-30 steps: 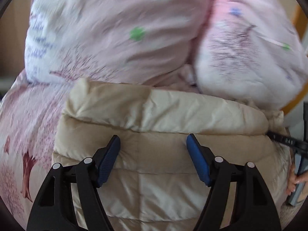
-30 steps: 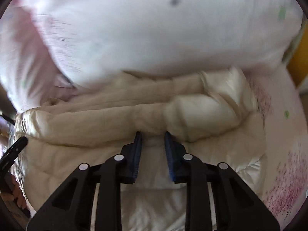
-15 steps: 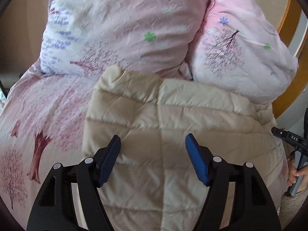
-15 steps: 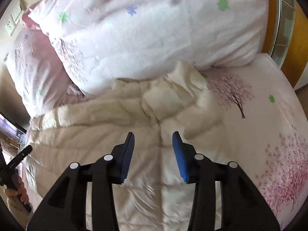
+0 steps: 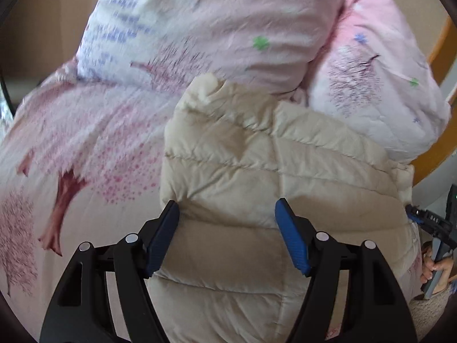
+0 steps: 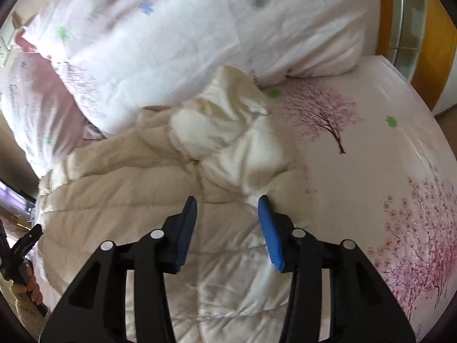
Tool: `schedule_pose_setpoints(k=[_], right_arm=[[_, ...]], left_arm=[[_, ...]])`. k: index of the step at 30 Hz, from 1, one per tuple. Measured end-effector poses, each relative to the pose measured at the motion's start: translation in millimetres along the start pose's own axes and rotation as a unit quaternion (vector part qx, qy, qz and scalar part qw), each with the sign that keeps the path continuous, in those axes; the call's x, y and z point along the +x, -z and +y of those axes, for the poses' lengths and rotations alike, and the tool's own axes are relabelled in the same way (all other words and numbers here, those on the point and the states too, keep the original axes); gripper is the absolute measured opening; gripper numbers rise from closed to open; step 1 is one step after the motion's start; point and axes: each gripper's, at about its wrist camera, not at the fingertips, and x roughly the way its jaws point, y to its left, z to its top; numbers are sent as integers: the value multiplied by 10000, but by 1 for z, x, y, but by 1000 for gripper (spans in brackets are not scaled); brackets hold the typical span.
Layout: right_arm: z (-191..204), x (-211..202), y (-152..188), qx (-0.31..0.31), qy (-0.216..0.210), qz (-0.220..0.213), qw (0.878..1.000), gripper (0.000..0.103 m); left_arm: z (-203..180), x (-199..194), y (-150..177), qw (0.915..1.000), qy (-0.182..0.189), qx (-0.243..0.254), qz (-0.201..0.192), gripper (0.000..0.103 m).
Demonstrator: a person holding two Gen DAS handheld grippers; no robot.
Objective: Fold large clothes
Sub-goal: 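Grasp loose coat fabric with the right tool and tuck it onto the bundle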
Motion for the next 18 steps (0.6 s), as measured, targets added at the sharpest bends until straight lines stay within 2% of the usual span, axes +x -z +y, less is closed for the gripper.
schedule_pose_setpoints(k=[2,5,6,9,12,15,18], right_arm=[[1,19,0,46,-33,171,9998,42],[-2,14,4,113,-33,51,9999,43],[-4,5,7,168,-124,-23,9998,45],[-23,-31,25,542,-534,-338,9965,59],[-41,-49,38,915,-755,-462,9919,71],[-63,-53,53,1298,-949,-368,9863,77],[-80,-43,67,1646,-1249,-59,9784,78]], left_arm=[[1,10,3,9999,1,-61,96,70],[-1,6,11,9999,14,-93,94,70],[1,-1,14,9997,158,-141,74,70],[17,-31,27,9978,545,-350,-132,70],[37,-53,41,9940,823,-662,-288,72],[58,-66,54,9901,959,-969,-337,74],[72,-66,62,9885,995,-1132,-159,74]])
